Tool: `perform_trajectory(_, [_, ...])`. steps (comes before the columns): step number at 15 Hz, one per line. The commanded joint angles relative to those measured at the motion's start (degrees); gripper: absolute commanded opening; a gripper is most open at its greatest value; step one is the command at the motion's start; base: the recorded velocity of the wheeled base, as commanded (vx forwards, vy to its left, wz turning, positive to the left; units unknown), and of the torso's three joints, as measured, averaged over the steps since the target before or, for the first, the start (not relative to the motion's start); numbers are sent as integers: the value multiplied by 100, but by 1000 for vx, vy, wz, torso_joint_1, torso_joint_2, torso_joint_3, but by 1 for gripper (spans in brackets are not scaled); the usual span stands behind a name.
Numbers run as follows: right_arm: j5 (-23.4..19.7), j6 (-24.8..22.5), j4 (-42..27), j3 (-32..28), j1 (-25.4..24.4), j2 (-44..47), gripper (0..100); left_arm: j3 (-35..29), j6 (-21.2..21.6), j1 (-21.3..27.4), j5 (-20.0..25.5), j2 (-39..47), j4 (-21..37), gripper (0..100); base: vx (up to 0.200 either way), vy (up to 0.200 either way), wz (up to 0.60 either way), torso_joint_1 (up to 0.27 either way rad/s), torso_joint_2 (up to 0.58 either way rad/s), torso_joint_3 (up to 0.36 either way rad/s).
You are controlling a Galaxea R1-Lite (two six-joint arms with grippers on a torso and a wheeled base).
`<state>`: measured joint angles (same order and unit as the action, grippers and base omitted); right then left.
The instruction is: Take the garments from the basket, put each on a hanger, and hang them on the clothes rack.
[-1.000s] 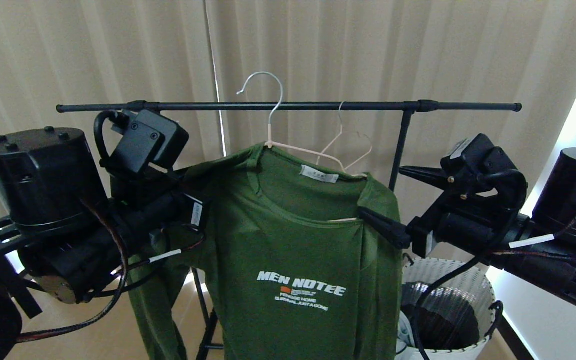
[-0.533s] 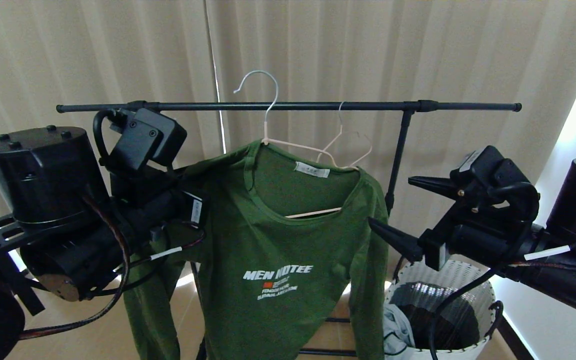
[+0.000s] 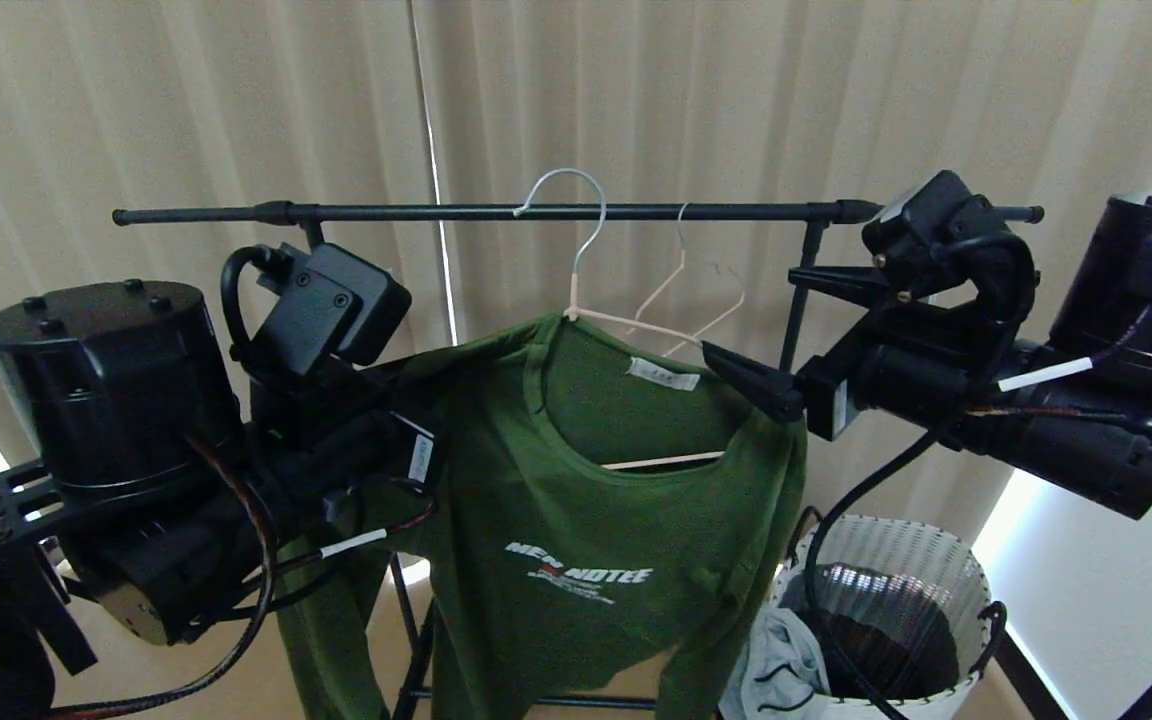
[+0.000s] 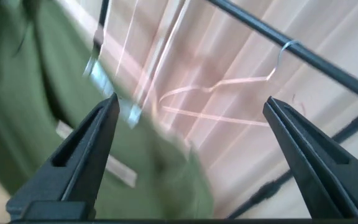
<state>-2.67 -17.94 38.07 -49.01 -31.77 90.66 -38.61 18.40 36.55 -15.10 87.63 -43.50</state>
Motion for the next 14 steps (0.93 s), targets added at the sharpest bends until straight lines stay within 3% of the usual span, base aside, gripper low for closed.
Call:
perform_trajectory(1, [12,-7,-45,-232,-5,382,100,73,6,89,-1,-44,-1,0,0,0,0,0,0,0])
perform_trajectory(10, [38,-236,-265,-303,-31,558,100,55,6,292,7,-61,-1,0,0,0,0,0,0,0])
perform_trajectory(11, [38,-236,-265,-303,-40,558,0,55,6,292,7,-61,-1,0,0,0,0,0,0,0])
perform_trajectory(14, [38,-245,-265,-303,-75,558,0,81,6,292,7,-61,-1,0,0,0,0,0,0,0])
